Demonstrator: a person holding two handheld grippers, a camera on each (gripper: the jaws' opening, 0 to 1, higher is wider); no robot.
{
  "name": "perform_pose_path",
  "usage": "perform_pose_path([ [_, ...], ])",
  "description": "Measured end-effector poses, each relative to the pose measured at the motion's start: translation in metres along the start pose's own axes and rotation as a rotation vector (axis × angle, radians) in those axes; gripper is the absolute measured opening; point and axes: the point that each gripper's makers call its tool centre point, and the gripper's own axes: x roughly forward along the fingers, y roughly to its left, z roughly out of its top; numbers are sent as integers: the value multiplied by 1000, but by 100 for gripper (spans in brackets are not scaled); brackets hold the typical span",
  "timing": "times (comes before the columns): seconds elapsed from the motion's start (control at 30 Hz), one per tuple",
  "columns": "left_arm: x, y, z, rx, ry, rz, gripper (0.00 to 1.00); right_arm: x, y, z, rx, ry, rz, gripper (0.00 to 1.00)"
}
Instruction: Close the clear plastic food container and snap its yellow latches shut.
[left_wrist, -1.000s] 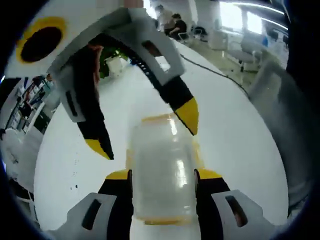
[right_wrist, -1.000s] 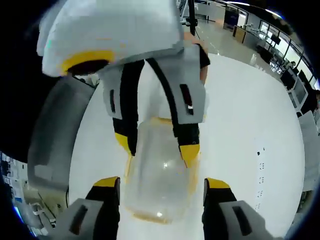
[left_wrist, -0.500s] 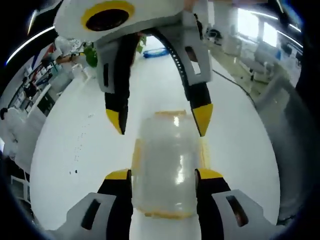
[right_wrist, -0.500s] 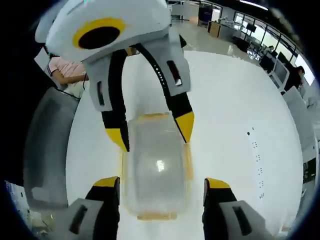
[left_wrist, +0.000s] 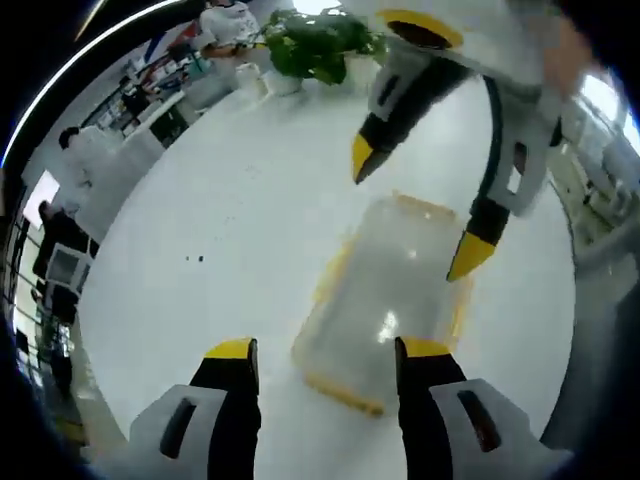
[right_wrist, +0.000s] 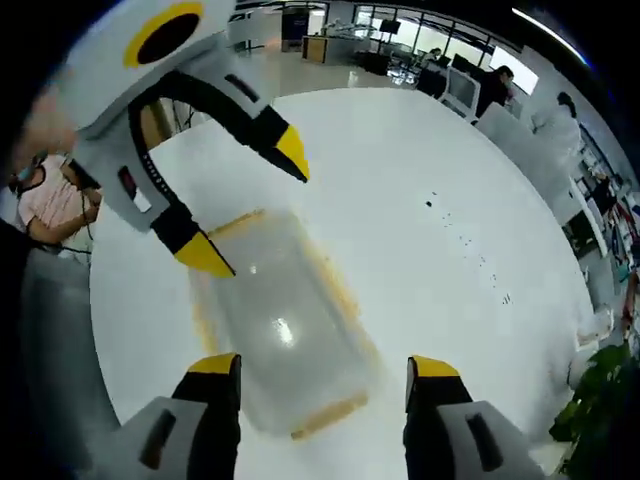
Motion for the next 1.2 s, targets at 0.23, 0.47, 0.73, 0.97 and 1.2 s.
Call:
perform_pose_path([
  [0.23, 1, -10, 10, -124, -43, 18, 51, -4, 0, 1, 160, -30, -84, 66],
  [0.47, 1, -13, 11, -173, -52, 21, 50, -6, 2, 3, 189, -55, -80, 66],
  [0.73, -3, -10, 3, -337, -134, 18, 53, -4, -5, -6, 461, -183, -52, 66],
  [0.97, -8, 5, -12, -529, -219, 90, 54, -3, -8, -16, 604, -276, -57, 67],
  [1.2, 1, -3, -15, -592, -219, 49, 55, 5, -4, -17, 637, -287, -16, 66],
])
